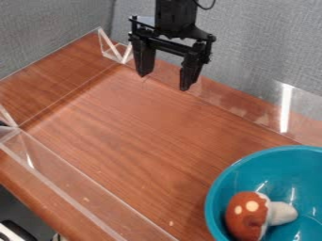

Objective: Remove the mushroom from inside the blue bowl and put it on the table

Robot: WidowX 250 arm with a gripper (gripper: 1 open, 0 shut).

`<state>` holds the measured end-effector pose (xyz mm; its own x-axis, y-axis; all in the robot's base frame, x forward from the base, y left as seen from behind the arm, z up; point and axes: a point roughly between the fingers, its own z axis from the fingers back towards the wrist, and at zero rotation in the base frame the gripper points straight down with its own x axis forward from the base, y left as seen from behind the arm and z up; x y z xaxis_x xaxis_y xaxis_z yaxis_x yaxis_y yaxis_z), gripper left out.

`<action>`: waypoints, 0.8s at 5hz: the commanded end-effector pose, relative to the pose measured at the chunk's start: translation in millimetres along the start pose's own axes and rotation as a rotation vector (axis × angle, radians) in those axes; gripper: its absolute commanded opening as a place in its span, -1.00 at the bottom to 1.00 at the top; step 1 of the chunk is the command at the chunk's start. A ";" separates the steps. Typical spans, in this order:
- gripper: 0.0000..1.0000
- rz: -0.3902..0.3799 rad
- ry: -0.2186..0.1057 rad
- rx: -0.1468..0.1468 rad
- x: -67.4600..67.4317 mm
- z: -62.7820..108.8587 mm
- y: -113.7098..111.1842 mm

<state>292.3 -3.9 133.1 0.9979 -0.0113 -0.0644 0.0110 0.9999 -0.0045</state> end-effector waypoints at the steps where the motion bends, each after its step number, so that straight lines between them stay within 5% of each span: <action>1: 1.00 -0.017 0.010 -0.004 -1.0 -6.5 -5.4; 4: 1.00 -0.329 -0.025 -0.013 -32.4 -24.4 -99.1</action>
<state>253.9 -103.6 95.3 0.9345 -0.3435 -0.0937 0.3418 0.9391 -0.0347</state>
